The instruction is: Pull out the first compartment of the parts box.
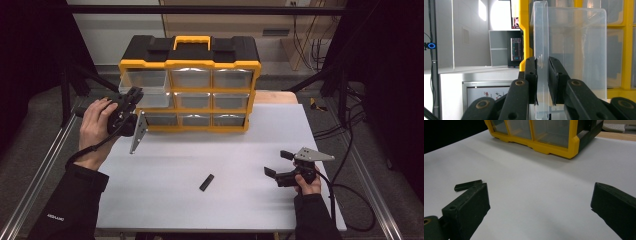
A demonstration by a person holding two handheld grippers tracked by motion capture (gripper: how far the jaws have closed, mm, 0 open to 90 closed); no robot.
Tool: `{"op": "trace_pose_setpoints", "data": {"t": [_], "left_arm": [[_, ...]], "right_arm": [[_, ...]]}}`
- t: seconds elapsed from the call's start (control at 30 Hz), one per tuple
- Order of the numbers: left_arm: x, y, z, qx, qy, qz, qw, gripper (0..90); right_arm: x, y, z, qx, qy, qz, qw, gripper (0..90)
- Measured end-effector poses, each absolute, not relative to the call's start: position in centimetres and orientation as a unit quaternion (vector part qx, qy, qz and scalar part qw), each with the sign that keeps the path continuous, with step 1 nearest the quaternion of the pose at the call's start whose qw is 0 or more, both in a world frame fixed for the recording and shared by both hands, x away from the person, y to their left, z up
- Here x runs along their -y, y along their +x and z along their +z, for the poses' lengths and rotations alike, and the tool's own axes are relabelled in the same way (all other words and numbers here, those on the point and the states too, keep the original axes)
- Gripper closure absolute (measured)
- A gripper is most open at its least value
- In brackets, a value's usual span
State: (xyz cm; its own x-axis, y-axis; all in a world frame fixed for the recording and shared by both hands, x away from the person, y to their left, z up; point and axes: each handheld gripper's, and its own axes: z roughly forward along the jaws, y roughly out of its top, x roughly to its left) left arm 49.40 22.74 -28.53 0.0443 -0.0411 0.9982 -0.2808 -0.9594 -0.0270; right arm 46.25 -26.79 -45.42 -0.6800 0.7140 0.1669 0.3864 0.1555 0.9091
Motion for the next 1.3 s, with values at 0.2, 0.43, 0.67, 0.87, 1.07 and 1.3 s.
{"op": "trace_pose_setpoints", "data": {"t": [0.2, 0.43, 0.67, 0.87, 1.07, 1.3], "left_arm": [[-22.83, 49.16, -28.53, 0.113, 0.717, 0.682, 0.09, 78.2], [-22.92, 49.05, -28.61, 0.115, 0.716, 0.682, 0.091, 78.2], [-23.32, 48.92, -28.69, 0.118, 0.715, 0.682, 0.094, 78.1], [-23.35, 48.83, -28.75, 0.116, 0.715, 0.683, 0.092, 78.0], [-23.32, 48.82, -28.76, 0.115, 0.716, 0.682, 0.092, 77.9], [-23.22, 48.8, -28.75, 0.112, 0.717, 0.683, 0.088, 77.7]], "right_arm": [[26.81, 46.24, -45.4, -0.744, 0.37, 0.535, 0.154, 2.2], [26.8, 46.22, -45.39, -0.744, 0.37, 0.535, 0.153, 2.2], [26.82, 46.22, -45.37, -0.744, 0.37, 0.536, 0.154, 2.2], [26.8, 46.23, -45.38, -0.744, 0.369, 0.535, 0.155, 2.2], [26.84, 46.21, -45.36, -0.743, 0.37, 0.535, 0.154, 2.2], [26.85, 46.19, -45.33, -0.743, 0.37, 0.536, 0.154, 2.2]]}}
